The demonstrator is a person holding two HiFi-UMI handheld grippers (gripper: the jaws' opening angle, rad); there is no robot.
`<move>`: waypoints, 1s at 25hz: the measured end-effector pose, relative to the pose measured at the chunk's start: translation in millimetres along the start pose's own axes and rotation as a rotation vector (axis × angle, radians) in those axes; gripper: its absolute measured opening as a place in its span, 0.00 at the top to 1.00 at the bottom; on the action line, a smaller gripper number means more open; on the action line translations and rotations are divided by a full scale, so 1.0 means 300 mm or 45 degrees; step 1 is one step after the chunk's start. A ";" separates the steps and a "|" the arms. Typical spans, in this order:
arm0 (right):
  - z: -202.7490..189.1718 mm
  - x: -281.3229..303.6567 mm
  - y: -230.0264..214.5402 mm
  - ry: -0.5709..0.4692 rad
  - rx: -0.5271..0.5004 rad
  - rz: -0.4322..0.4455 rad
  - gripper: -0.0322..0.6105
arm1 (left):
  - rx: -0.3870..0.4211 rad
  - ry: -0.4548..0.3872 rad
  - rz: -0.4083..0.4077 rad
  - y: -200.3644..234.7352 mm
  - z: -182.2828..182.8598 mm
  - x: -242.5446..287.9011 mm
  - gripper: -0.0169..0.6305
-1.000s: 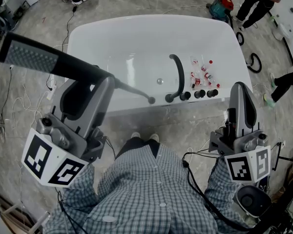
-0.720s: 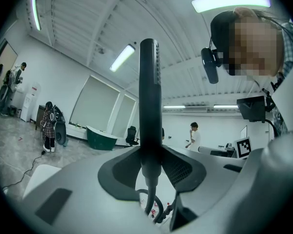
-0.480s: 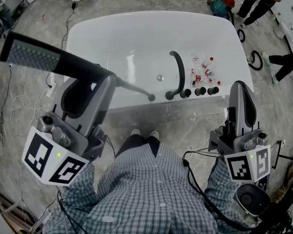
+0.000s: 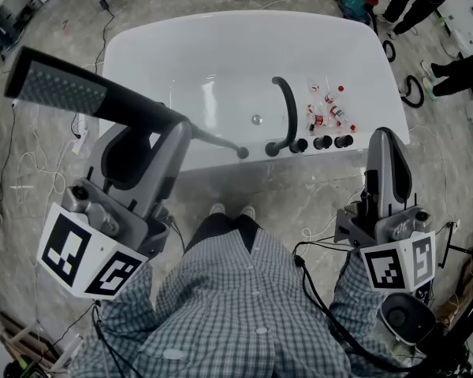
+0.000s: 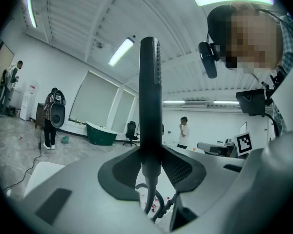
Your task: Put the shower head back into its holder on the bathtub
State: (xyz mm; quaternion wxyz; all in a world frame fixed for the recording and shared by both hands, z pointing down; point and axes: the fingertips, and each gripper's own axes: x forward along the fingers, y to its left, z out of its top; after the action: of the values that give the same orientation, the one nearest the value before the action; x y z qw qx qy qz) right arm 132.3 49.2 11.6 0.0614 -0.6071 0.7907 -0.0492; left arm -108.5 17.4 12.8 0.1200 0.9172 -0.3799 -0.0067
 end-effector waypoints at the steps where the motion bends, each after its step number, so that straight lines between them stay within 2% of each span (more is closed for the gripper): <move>1: -0.002 0.003 0.002 0.003 0.001 0.001 0.93 | -0.003 0.002 -0.001 0.003 -0.002 0.004 0.76; 25: -0.156 0.063 -0.031 0.113 0.064 -0.004 0.93 | -0.051 0.112 -0.022 0.033 -0.139 0.102 0.76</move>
State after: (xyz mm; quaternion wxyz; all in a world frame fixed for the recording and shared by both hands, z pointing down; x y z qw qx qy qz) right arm 128.9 28.8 58.7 0.0416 -0.6040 0.7901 -0.0960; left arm -89.3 -1.6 57.8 0.1549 0.9172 -0.3662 0.0249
